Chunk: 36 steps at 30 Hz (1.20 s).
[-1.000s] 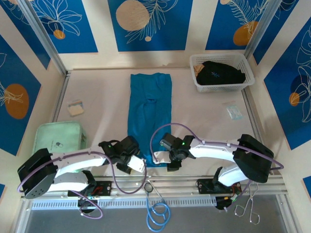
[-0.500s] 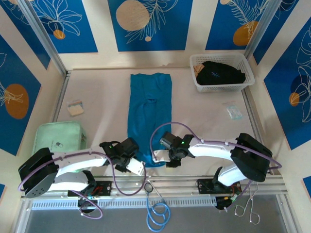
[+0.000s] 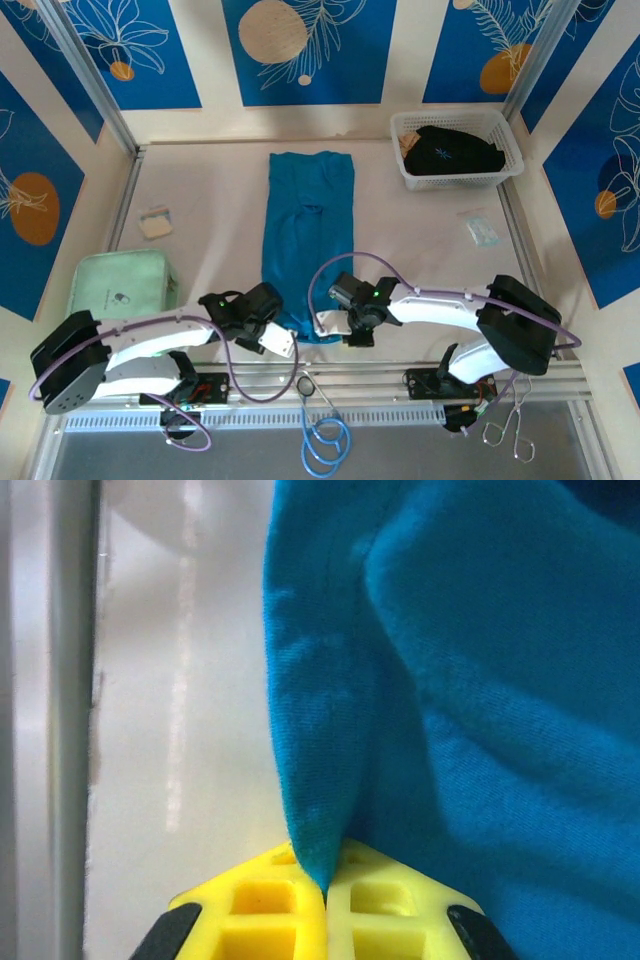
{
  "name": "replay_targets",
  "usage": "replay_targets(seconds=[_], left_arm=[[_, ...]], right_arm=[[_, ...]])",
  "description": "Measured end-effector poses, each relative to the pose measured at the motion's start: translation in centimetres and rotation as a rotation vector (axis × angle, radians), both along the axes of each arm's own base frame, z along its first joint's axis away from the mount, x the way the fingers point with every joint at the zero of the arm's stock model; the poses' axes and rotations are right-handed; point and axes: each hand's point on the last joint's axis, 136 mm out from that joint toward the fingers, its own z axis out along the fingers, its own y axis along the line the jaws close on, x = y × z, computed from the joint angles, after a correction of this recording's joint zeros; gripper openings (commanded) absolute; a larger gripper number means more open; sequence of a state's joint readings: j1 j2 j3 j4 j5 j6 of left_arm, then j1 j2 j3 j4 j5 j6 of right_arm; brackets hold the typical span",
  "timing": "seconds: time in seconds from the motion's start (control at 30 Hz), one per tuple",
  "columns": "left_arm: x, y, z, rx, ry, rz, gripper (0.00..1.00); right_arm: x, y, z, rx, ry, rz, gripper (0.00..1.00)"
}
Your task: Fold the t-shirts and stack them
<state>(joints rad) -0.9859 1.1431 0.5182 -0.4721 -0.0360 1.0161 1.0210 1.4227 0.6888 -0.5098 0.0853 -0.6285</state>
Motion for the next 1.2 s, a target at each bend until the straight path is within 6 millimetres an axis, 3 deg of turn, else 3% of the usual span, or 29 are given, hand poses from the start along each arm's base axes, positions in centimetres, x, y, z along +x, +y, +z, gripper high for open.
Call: replay_targets(seconds=[0.3,0.43,0.53,0.8,0.97,1.07,1.2], left_arm=[[-0.2,0.4,6.9,-0.126,-0.060,0.045,0.00],[-0.2,0.9,8.7,-0.149,-0.073,0.090,0.00],[1.0,1.0,9.4,-0.140,-0.108,0.159,0.00],[6.9,-0.7,12.2,-0.147,-0.291,0.307,0.00],[12.7,-0.5,13.8,-0.172,-0.366,0.434,0.00],[16.1,-0.5,14.7,-0.205,-0.403,0.489,0.00],[19.4,-0.6,14.3,-0.228,-0.426,0.520,0.00]], right_arm=[[-2.0,-0.4,4.5,0.081,-0.010,0.024,0.00],[-2.2,-0.2,6.6,0.125,-0.023,0.023,0.00],[-1.1,0.0,7.6,0.140,-0.056,-0.005,0.00],[7.8,-0.7,11.4,0.121,-0.225,-0.223,0.00],[13.5,-1.2,13.6,0.133,-0.293,-0.338,0.00],[16.3,-1.3,13.7,0.128,-0.318,-0.381,0.00],[18.9,-1.6,12.1,0.096,-0.322,-0.420,0.00]])
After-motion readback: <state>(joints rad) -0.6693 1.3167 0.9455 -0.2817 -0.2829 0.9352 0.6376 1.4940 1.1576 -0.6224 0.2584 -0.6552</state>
